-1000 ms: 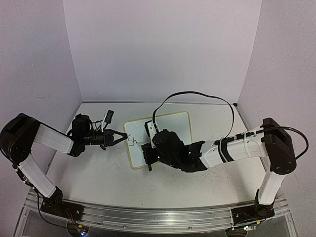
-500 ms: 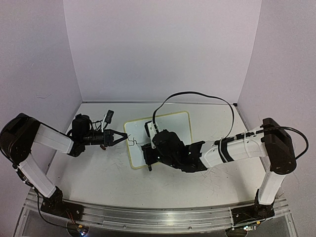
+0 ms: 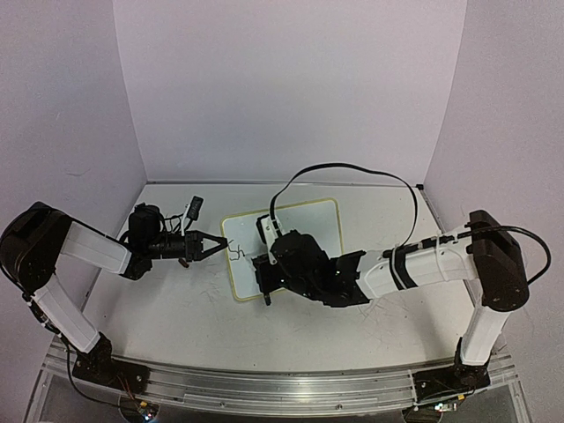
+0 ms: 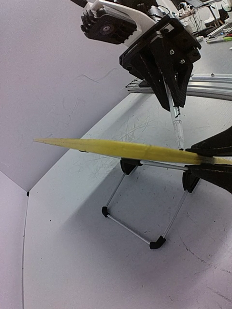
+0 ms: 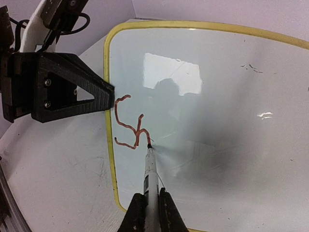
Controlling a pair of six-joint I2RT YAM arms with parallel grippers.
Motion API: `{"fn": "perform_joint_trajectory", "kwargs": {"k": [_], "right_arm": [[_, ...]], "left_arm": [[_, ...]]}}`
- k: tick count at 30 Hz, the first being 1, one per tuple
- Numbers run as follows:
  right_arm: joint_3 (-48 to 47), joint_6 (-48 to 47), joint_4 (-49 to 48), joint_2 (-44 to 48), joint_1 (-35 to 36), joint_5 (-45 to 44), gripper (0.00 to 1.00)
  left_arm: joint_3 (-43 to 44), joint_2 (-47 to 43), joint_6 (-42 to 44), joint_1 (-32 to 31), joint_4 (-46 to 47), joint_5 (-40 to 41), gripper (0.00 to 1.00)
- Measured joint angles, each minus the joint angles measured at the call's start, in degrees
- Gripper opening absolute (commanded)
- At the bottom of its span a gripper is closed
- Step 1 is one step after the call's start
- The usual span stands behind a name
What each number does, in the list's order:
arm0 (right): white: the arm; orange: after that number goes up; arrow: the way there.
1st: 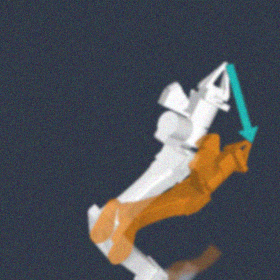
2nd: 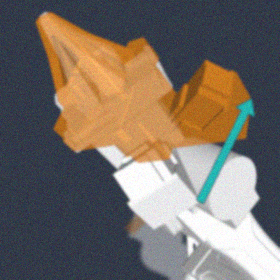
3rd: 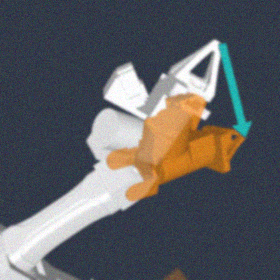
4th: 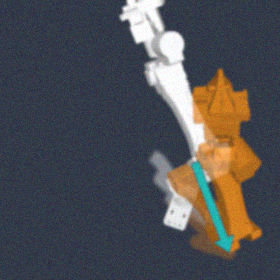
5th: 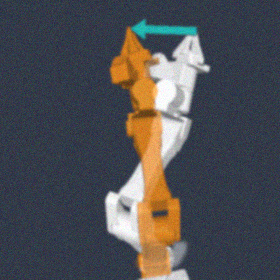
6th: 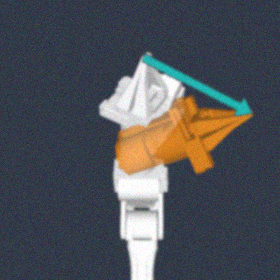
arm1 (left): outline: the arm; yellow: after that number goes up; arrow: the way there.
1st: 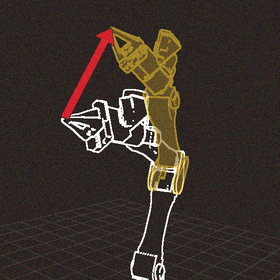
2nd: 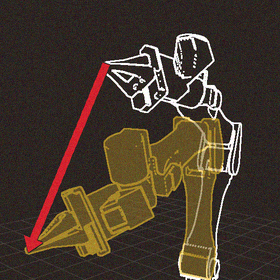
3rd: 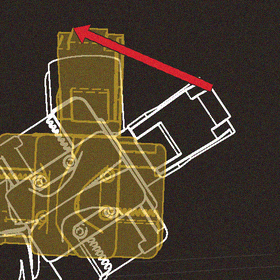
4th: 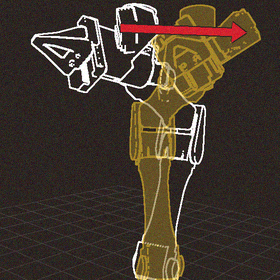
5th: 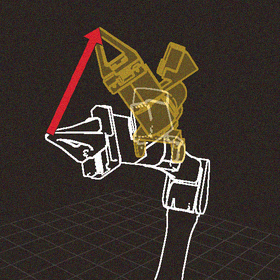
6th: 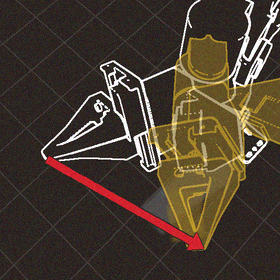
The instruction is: Write a sentence on the whiteboard
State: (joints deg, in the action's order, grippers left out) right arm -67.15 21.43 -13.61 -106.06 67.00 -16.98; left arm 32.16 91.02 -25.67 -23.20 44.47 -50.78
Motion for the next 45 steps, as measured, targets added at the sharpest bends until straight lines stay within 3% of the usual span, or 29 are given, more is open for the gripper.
{"fn": "perform_joint_trajectory", "kwargs": {"k": [45], "right_arm": [[-1.8,-0.4,-0.7,0.0,-0.7,-1.7,0.00]], "left_arm": [[0.0,0.0,0.0,0.0,0.0,0.0,0.00]]}}
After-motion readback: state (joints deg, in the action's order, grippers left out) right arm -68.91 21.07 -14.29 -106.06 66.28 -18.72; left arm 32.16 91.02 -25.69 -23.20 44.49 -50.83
